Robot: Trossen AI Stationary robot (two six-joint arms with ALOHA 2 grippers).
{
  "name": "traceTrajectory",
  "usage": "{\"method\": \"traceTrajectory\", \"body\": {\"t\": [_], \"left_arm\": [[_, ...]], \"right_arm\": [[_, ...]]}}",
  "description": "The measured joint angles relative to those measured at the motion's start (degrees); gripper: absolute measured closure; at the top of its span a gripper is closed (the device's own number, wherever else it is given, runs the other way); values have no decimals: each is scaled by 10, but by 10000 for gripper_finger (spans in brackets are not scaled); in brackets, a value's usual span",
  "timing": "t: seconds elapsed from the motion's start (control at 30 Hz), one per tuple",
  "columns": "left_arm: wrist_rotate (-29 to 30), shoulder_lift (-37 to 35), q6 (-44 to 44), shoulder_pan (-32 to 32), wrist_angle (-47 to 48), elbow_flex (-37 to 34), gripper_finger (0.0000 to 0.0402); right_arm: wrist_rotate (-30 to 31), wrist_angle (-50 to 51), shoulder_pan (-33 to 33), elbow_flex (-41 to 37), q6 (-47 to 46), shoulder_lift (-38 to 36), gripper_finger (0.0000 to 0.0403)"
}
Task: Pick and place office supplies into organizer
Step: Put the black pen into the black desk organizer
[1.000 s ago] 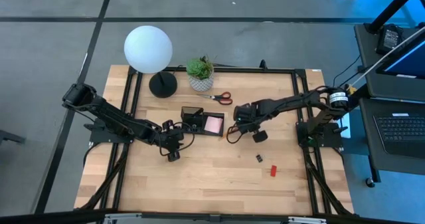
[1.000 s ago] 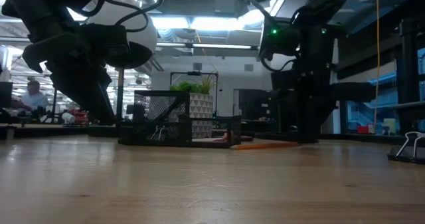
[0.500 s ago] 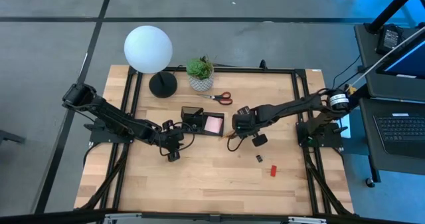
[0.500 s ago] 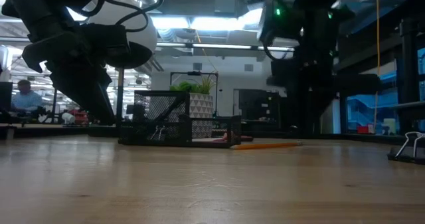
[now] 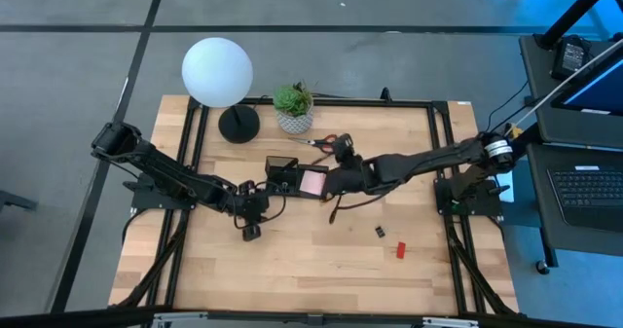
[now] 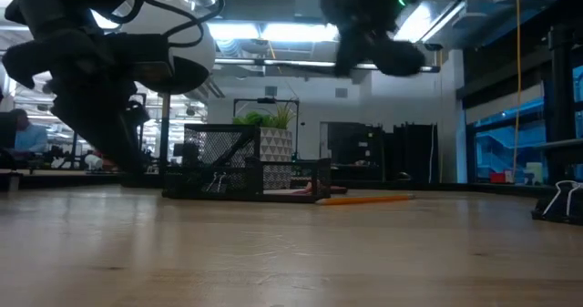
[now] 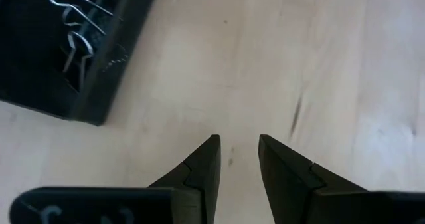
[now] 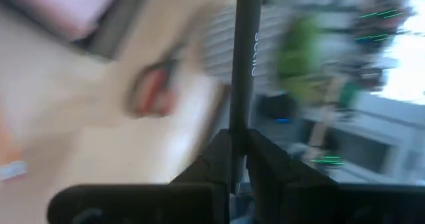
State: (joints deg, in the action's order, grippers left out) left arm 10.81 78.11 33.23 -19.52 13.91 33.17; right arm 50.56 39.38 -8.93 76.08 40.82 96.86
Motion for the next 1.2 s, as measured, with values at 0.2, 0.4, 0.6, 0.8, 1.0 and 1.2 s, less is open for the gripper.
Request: {"method": "traceTrajectory", "body": {"t": [0.2,0.4,0.6,0.8,1.0,1.2], "left_arm": [[-27,0,3,0,0,0,304],[-95,0,66,0,0,0,304],[-125,0,116,-1,0,0,304],[-125,0,121,-1,0,0,304],[-125,0,121,-1,2,0,304],[-125,0,121,-1,2,0,304]], "right_arm": [[115,-137,-12,17,206,36,366],[221,-267,-8,16,436,106,366],[231,-367,-5,16,520,166,366],[212,-392,-5,16,556,183,366],[198,-401,-5,16,572,186,366],[187,-408,-5,16,572,186,366]]}}
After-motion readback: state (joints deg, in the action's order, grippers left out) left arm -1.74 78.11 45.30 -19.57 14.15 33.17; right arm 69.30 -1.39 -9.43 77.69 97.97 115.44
